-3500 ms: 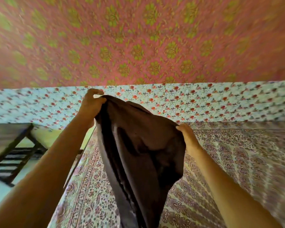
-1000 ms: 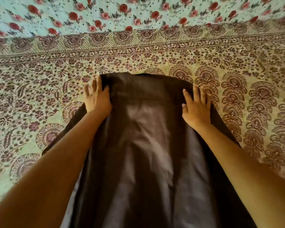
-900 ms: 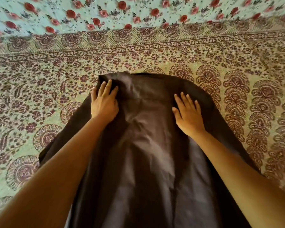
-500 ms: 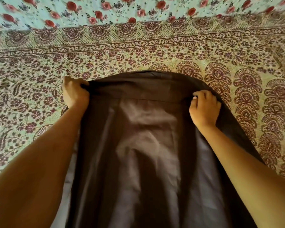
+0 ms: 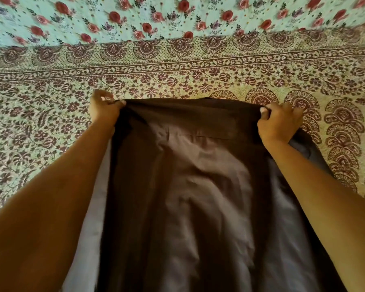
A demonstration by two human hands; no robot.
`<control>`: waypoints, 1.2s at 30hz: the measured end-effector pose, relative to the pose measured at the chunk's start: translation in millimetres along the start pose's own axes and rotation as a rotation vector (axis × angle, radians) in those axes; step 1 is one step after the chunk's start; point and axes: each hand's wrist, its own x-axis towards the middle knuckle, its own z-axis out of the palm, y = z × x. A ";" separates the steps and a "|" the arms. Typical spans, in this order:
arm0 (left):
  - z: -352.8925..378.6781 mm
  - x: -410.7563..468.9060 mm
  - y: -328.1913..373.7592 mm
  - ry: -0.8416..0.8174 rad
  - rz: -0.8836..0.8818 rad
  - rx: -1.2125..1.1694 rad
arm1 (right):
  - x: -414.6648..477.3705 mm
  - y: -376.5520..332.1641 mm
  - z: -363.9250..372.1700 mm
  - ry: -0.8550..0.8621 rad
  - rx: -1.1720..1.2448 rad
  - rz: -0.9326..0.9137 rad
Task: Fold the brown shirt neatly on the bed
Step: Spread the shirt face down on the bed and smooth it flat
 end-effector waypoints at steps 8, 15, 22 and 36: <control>14.6 -56.0 -11.7 -0.095 0.502 0.468 | -59.3 -3.9 10.2 0.034 0.073 -0.166; -30.4 -152.3 -89.8 -0.398 0.383 0.494 | -195.4 49.8 -13.1 -0.283 -0.064 -0.290; -119.4 -190.4 -118.1 -0.371 0.134 0.738 | -265.3 126.2 -62.1 -0.350 -0.210 -0.122; -199.2 -377.0 -159.2 -0.496 0.002 0.999 | -444.2 130.1 -154.3 -0.457 0.124 0.389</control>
